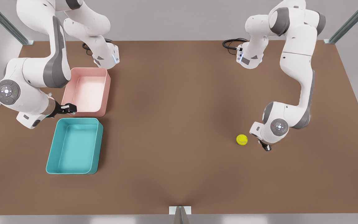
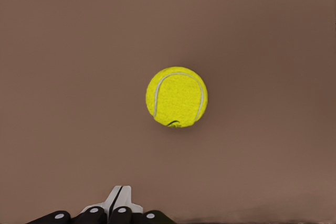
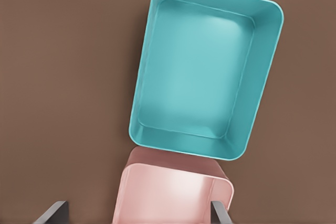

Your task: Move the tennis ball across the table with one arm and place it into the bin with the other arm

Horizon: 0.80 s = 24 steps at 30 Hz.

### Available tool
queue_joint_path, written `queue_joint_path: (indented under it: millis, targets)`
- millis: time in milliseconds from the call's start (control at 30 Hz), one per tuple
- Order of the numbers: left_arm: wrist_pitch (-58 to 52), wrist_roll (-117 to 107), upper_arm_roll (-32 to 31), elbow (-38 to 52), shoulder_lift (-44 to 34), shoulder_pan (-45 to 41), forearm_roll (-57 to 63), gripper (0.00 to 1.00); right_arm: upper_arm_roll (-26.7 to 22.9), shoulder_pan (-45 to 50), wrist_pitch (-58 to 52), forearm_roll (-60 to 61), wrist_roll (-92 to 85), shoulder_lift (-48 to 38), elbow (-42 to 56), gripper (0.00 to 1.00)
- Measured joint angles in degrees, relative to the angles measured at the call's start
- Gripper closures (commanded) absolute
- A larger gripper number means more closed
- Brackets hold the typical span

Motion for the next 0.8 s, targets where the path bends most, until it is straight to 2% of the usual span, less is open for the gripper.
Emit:
queue_joint_path:
  millis: [133,367,800]
  targets:
    - [2.6,8.0,0.0,-4.1,0.7,0.0,3.5,0.79,0.0,0.0,0.1,0.2,-0.1,0.1,0.0,0.00]
    - [5.4,16.7,0.0,-4.6,2.0,-0.9,5.0,0.79,-0.1,-0.1,0.2,0.4,-0.3,0.1,0.1,0.00]
    - [8.9,18.8,0.3,-5.7,3.2,-0.9,5.2,0.79,-0.1,-0.2,0.2,0.4,-0.5,1.2,0.2,0.00]
